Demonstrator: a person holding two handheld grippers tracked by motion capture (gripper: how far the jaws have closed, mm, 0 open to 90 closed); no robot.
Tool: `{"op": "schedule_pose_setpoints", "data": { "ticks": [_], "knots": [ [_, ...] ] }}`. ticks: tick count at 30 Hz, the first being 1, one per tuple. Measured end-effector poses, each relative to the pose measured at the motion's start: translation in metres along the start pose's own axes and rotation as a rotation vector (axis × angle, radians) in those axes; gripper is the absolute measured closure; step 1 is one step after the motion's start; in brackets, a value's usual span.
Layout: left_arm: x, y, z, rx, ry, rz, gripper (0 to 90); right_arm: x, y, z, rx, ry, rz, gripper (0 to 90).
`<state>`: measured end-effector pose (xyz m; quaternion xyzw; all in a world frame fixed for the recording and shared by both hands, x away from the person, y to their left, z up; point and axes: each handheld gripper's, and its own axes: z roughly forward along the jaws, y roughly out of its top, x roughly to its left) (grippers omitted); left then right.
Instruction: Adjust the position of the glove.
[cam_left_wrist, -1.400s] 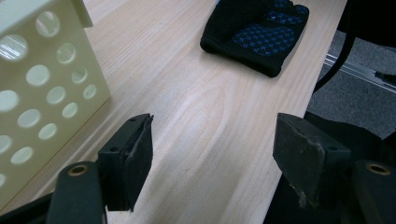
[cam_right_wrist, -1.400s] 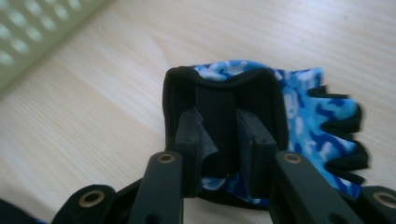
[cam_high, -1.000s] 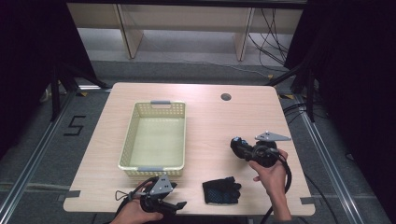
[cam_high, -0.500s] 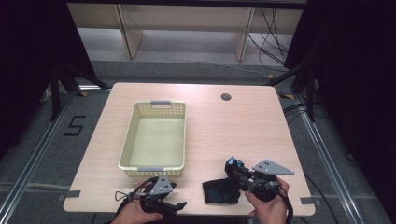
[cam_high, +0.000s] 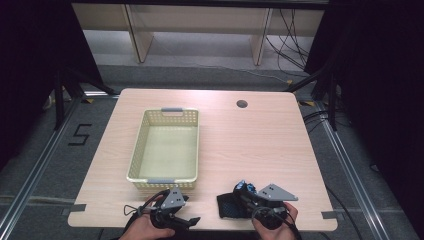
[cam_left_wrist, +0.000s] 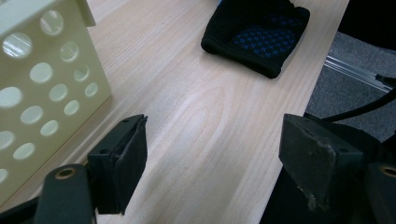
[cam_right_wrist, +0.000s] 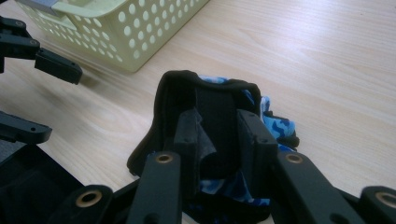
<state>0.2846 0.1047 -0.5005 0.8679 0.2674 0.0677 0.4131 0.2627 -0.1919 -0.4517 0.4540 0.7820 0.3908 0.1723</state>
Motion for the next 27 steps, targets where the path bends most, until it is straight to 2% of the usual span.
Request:
{"op": "schedule_pose_setpoints", "data": {
  "ticks": [1, 2, 4, 6, 9, 11, 12, 13, 15, 16, 17, 18, 19, 21, 23, 25, 26, 27],
  "knots": [
    [0.0, 0.0, 0.0, -0.002, 0.007, -0.002, 23.3, 0.0, 0.0, 0.0, 0.0, 0.0, 0.0, 71.8],
    [0.0, 0.0, 0.001, -0.008, 0.012, -0.007, 23.3, 0.004, 0.001, 0.002, 0.007, -0.011, -0.028, 71.8],
    [-0.001, 0.0, 0.0, -0.016, 0.007, -0.016, 23.3, 0.009, 0.003, 0.003, 0.016, -0.011, -0.022, 71.8],
    [-0.001, 0.001, 0.0, -0.011, 0.012, -0.009, 23.3, 0.014, 0.003, 0.004, 0.008, -0.033, -0.039, 71.8],
    [0.0, 0.001, 0.0, -0.005, 0.014, -0.006, 23.4, 0.02, 0.004, 0.006, 0.021, -0.039, -0.054, 71.8],
    [0.0, 0.001, 0.0, -0.004, 0.016, 0.001, 23.5, 0.024, 0.004, 0.01, 0.027, -0.065, -0.092, 71.7],
    [0.0, 0.001, 0.0, -0.004, 0.016, 0.001, 23.5, 0.024, 0.004, 0.01, 0.027, -0.065, -0.092, 71.7],
    [-0.001, 0.001, 0.0, -0.011, 0.013, -0.013, 23.6, 0.03, 0.002, 0.014, 0.048, -0.06, -0.069, 71.4],
    [0.0, 0.001, 0.0, -0.01, 0.005, 0.017, 24.1, 0.03, 0.0, 0.021, 0.052, -0.063, -0.114, 71.1],
    [-0.002, 0.001, 0.001, -0.015, 0.003, -0.008, 24.4, 0.032, -0.001, 0.023, 0.061, -0.067, -0.105, 70.9],
    [-0.002, 0.001, 0.001, -0.007, 0.008, -0.002, 24.5, 0.032, -0.003, 0.026, 0.072, -0.069, -0.119, 70.6],
    [0.001, 0.001, 0.001, 0.01, 0.007, 0.045, 24.6, 0.032, -0.004, 0.029, 0.08, -0.055, -0.116, 70.4],
    [-0.001, 0.001, 0.002, -0.005, 0.002, 0.024, 24.8, 0.033, -0.006, 0.033, 0.091, -0.046, -0.114, 70.0],
    [-0.002, 0.001, 0.003, 0.006, 0.004, 0.015, 25.4, 0.034, -0.009, 0.039, 0.104, -0.032, -0.11, 69.5],
    [-0.003, 0.001, 0.004, 0.003, -0.002, 0.014, 26.0, 0.037, -0.011, 0.042, 0.142, -0.014, -0.067, 68.8],
    [-0.005, 0.002, 0.006, -0.005, -0.003, 0.01, 26.5, 0.037, -0.013, 0.045, 0.149, -0.004, -0.062, 67.4],
    [-0.004, 0.003, 0.007, -0.004, -0.009, 0.021, 26.6, 0.037, -0.013, 0.046, 0.156, 0.002, -0.062, 67.1],
    [-0.004, 0.003, 0.007, -0.004, -0.009, 0.021, 27.0, 0.037, -0.014, 0.047, 0.151, 0.001, -0.074, 66.6]
  ]
}}
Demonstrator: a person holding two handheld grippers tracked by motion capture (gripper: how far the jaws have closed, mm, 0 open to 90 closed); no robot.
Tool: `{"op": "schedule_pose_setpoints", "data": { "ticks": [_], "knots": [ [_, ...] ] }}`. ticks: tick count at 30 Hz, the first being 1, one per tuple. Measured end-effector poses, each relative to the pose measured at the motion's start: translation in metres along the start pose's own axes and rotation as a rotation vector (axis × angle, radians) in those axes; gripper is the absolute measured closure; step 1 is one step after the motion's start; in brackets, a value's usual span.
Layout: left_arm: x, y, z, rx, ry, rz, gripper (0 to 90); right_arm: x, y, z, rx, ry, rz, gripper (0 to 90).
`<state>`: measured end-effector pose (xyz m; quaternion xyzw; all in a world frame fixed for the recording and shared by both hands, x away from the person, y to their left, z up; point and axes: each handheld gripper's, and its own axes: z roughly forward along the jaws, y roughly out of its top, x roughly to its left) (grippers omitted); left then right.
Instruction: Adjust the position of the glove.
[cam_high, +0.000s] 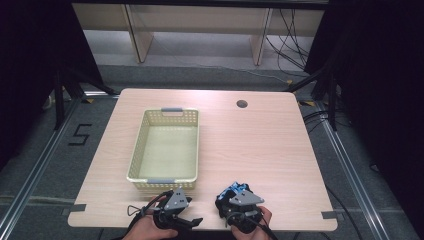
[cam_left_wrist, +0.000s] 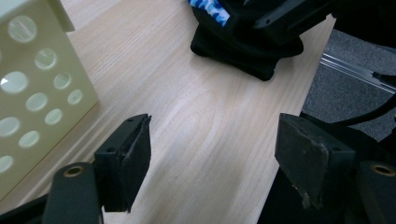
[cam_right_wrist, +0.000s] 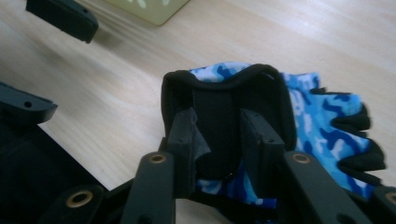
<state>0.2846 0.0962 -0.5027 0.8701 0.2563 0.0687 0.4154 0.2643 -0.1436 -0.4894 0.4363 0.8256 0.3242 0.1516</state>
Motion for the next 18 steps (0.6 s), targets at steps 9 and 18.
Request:
{"op": "schedule_pose_setpoints", "data": {
  "ticks": [9, 18],
  "knots": [
    [-0.001, 0.003, 0.006, -0.002, 0.003, -0.008, 29.4, -0.003, 0.002, -0.002, -0.049, 0.079, -0.016, 50.1],
    [-0.006, 0.023, 0.018, -0.024, -0.015, 0.037, 31.7, -0.071, -0.001, -0.039, -0.076, -0.034, -0.047, 53.5]
  ]
}}
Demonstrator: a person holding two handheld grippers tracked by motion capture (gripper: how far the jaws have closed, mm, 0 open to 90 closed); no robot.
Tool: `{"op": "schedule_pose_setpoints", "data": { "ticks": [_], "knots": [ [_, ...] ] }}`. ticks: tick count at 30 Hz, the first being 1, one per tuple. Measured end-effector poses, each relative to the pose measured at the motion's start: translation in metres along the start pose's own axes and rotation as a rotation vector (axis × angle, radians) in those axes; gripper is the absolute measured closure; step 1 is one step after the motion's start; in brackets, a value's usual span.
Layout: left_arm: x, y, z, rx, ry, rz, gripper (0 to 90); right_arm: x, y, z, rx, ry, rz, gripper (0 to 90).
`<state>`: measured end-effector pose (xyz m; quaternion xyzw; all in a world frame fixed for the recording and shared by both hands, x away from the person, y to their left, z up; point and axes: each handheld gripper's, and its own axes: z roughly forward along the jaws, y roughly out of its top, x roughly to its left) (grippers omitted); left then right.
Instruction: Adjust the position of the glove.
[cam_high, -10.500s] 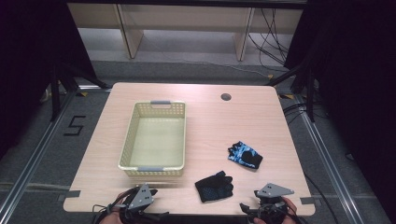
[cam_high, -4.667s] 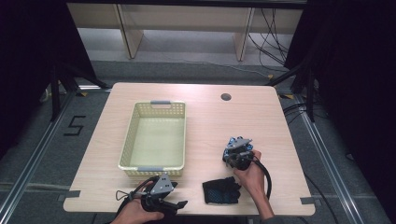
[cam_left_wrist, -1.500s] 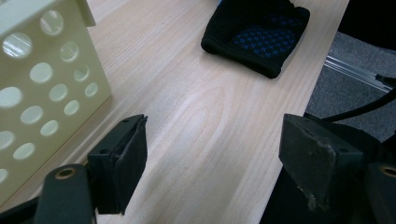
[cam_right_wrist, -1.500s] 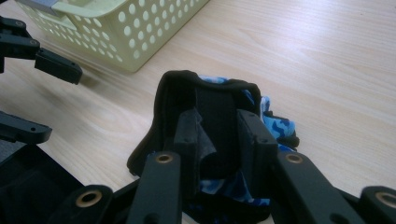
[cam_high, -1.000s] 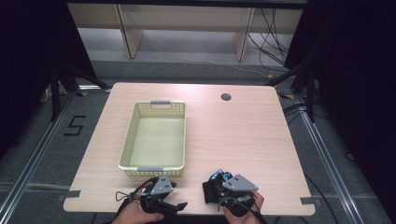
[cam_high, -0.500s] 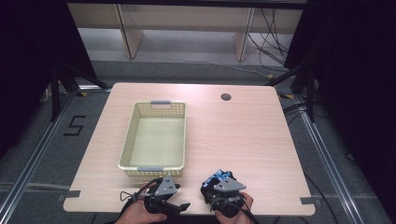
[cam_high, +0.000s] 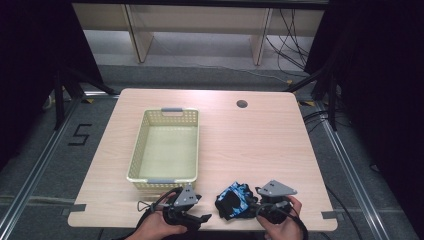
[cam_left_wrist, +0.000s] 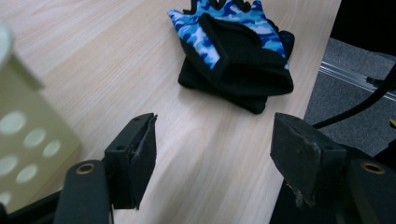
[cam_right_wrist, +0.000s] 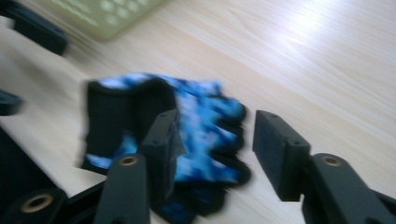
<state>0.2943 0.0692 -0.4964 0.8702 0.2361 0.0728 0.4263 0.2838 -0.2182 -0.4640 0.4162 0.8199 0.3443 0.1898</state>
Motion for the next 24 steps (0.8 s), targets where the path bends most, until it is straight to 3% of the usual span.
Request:
{"op": "schedule_pose_setpoints", "data": {
  "ticks": [1, 3, 5, 7, 8, 10, 11, 15, 16, 17, 18, 19, 20, 21, 22, 23, 24],
  "knots": [
    [0.0, 0.0, 0.0, 0.0, 0.0, 0.0, 32.1, 0.0, 0.0, 0.0, 0.0, 0.0, 0.0, 53.5],
    [0.0, 0.006, 0.007, 0.001, -0.007, 0.009, 32.7, -0.012, -0.004, 0.004, 0.008, 0.037, 0.057, 56.4],
    [0.0, 0.008, 0.011, 0.014, -0.016, -0.003, 35.3, -0.019, -0.007, 0.007, 0.004, 0.047, 0.067, 56.4],
    [0.001, 0.009, 0.014, -0.006, -0.02, 0.009, 38.7, -0.022, -0.007, 0.008, 0.01, 0.054, 0.073, 56.4],
    [0.002, 0.011, 0.018, 0.001, -0.013, 0.002, 40.1, -0.024, -0.007, 0.012, 0.013, 0.08, 0.106, 56.3],
    [0.003, 0.012, 0.022, 0.005, -0.012, 0.001, 40.7, -0.027, -0.007, 0.017, 0.0, 0.099, 0.1, 56.7],
    [0.003, 0.012, 0.022, 0.005, -0.012, 0.001, 41.8, -0.027, -0.006, 0.019, 0.011, 0.126, 0.132, 58.3],
    [0.008, 0.015, 0.029, 0.011, -0.039, -0.001, 50.0, -0.028, -0.005, 0.037, 0.053, 0.156, 0.154, 62.1],
    [0.007, 0.014, 0.031, 0.006, -0.047, -0.018, 50.5, -0.029, -0.005, 0.04, 0.068, 0.165, 0.16, 62.3],
    [0.006, 0.014, 0.032, -0.006, -0.055, -0.037, 52.3, -0.03, -0.006, 0.042, 0.082, 0.177, 0.173, 66.1],
    [0.007, 0.014, 0.033, -0.007, -0.063, -0.027, 55.5, -0.031, -0.007, 0.042, 0.095, 0.186, 0.18, 71.6],
    [0.007, 0.014, 0.033, -0.007, -0.063, -0.027, 58.9, -0.032, -0.008, 0.045, 0.054, 0.188, 0.183, 76.4],
    [0.009, 0.014, 0.033, -0.005, -0.065, 0.011, 64.8, -0.034, -0.008, 0.043, 0.056, 0.226, 0.183, 82.3],
    [0.009, 0.014, 0.033, -0.005, -0.065, 0.011, 69.3, -0.034, -0.008, 0.043, 0.056, 0.226, 0.183, 82.3],
    [0.009, 0.013, 0.034, -0.019, -0.065, -0.007, 73.8, -0.035, -0.008, 0.04, 0.041, 0.218, 0.188, 89.9],
    [0.01, 0.013, 0.033, -0.018, -0.062, 0.003, 77.3, -0.035, -0.007, 0.037, 0.073, 0.202, 0.176, 90.0],
    [0.009, 0.012, 0.034, -0.034, -0.067, -0.035, 79.8, -0.035, -0.007, 0.035, 0.079, 0.212, 0.184, 90.0]
  ]
}}
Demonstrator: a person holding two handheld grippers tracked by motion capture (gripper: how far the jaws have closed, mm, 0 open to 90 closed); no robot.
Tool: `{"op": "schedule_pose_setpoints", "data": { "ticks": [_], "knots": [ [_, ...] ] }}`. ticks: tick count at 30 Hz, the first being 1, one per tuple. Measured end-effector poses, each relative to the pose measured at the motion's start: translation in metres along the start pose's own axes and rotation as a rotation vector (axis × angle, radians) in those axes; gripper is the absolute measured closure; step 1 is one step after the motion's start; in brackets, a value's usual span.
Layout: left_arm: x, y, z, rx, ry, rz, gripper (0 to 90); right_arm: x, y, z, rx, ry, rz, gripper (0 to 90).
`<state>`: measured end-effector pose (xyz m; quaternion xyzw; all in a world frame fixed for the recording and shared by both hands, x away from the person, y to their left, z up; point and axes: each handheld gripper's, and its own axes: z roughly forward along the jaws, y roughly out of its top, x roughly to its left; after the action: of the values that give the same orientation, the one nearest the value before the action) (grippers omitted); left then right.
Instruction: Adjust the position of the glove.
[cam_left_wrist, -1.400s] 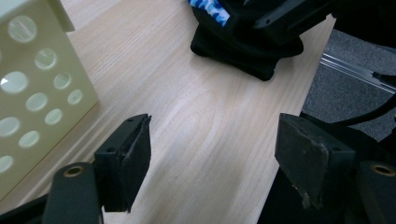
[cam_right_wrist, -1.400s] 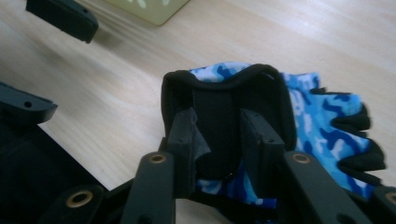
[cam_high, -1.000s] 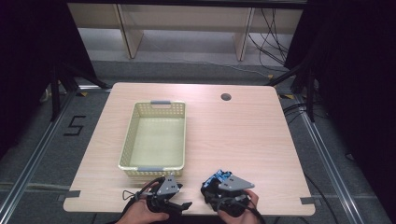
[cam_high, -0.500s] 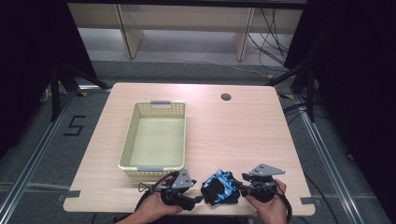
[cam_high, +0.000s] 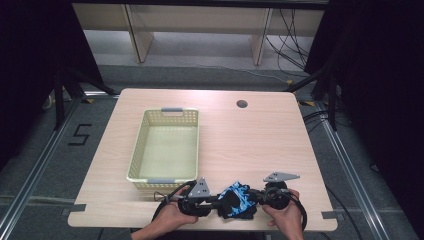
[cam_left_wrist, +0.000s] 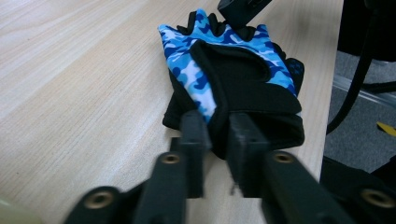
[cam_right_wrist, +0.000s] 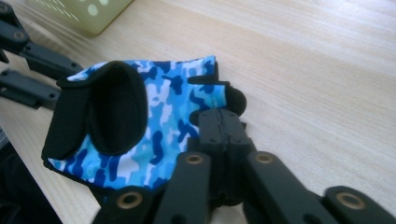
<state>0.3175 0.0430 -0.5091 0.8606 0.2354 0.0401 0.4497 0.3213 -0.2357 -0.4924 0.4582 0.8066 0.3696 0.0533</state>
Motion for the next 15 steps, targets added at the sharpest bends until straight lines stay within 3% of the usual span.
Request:
{"op": "schedule_pose_setpoints", "data": {
  "ticks": [2, 4, 8, 10, 12, 13, 14, 15],
  "knots": [
    [0.0, 0.001, -0.003, 0.014, 0.01, 0.032, 82.3, 0.001, 0.0, 0.0, -0.036, 0.016, -0.011, 90.0],
    [-0.002, 0.002, -0.004, -0.012, -0.003, 0.01, 83.1, 0.004, 0.002, -0.005, -0.049, 0.016, -0.011, 90.0],
    [-0.006, 0.007, -0.01, -0.022, -0.012, 0.021, 84.4, 0.011, 0.005, -0.02, -0.113, 0.031, -0.026, 90.0],
    [-0.007, 0.011, -0.014, -0.029, -0.021, 0.045, 84.4, 0.019, 0.004, -0.03, -0.11, 0.035, 0.003, 90.0],
    [-0.008, 0.013, -0.015, -0.031, -0.026, 0.032, 84.3, 0.019, 0.002, -0.034, -0.135, 0.027, -0.022, 90.0],
    [-0.008, 0.018, -0.017, -0.033, -0.028, 0.046, 84.4, 0.028, -0.004, -0.042, -0.154, 0.038, 0.013, 90.0],
    [-0.008, 0.018, -0.017, -0.033, -0.028, 0.046, 84.5, 0.027, -0.007, -0.044, -0.16, 0.034, -0.011, 90.0],
    [-0.006, 0.021, -0.018, -0.032, -0.018, 0.059, 84.7, 0.032, -0.012, -0.047, -0.168, 0.04, 0.027, 90.0]
  ]
}}
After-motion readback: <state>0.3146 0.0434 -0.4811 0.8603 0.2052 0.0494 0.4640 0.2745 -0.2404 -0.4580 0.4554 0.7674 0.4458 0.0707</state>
